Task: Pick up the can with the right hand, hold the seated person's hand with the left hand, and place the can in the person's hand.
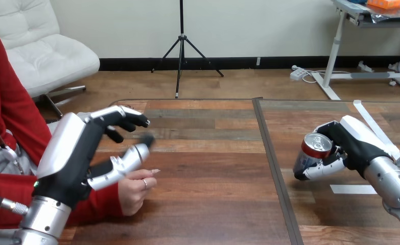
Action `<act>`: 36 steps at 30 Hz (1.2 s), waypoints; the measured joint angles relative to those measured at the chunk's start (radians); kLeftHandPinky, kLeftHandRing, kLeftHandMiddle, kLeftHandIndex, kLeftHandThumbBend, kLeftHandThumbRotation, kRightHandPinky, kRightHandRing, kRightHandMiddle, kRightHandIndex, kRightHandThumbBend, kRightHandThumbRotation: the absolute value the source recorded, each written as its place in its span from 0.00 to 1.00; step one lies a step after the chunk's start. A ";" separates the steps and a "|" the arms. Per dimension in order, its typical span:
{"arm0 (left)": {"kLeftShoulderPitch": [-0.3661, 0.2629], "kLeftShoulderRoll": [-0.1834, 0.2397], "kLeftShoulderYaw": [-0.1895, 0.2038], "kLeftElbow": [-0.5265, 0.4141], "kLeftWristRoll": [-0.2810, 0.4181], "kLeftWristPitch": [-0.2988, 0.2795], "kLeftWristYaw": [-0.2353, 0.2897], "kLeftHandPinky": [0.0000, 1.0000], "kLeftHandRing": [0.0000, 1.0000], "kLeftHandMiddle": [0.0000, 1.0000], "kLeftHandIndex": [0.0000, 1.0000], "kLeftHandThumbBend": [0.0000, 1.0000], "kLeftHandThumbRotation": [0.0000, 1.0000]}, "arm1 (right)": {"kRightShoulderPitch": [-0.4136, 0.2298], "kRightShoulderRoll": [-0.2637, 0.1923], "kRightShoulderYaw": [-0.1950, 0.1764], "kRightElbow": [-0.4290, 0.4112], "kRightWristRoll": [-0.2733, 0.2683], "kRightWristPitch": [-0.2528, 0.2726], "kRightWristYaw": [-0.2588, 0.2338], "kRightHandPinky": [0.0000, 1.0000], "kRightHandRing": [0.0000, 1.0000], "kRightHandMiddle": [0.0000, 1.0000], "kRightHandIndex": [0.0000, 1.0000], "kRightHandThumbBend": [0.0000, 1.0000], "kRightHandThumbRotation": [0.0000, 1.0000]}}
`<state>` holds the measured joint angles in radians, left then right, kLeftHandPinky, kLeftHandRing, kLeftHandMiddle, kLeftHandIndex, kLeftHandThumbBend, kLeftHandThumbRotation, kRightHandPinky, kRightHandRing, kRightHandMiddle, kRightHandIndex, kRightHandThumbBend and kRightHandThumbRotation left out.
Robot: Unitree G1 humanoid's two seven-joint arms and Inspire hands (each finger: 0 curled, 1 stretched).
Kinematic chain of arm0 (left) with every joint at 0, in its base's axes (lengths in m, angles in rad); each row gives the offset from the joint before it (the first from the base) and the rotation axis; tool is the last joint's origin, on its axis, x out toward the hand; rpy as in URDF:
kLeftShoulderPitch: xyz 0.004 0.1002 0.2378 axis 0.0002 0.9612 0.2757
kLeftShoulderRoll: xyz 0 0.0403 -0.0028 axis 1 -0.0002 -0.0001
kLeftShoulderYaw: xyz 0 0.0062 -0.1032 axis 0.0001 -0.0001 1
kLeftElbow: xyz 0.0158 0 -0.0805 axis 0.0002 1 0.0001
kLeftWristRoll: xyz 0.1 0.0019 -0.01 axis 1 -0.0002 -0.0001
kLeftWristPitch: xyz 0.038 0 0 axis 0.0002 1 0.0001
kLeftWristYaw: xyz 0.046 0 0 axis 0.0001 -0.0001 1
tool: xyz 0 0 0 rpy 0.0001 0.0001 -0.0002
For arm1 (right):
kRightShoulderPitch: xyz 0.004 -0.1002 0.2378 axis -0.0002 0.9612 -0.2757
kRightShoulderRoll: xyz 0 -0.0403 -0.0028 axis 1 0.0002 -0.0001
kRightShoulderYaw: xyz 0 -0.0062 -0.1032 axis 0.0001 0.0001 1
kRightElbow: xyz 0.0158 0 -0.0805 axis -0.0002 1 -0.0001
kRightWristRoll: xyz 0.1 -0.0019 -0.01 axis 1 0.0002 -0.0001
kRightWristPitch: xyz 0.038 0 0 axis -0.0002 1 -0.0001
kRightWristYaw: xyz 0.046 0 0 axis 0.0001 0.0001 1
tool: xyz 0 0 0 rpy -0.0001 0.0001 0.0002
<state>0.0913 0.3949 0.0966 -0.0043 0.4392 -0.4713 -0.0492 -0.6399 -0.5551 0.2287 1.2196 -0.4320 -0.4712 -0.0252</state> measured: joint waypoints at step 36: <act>0.003 0.145 -0.112 -0.005 0.168 0.170 -0.176 0.83 0.87 0.88 0.86 1.00 0.43 | 0.000 -0.001 -0.012 -0.005 0.003 -0.002 0.002 0.34 0.37 0.42 0.44 0.78 0.00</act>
<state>0.0945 0.5398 -0.0150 -0.0096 0.6067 -0.3011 -0.2251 -0.6399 -0.5558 0.2166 1.2150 -0.4292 -0.4736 -0.0232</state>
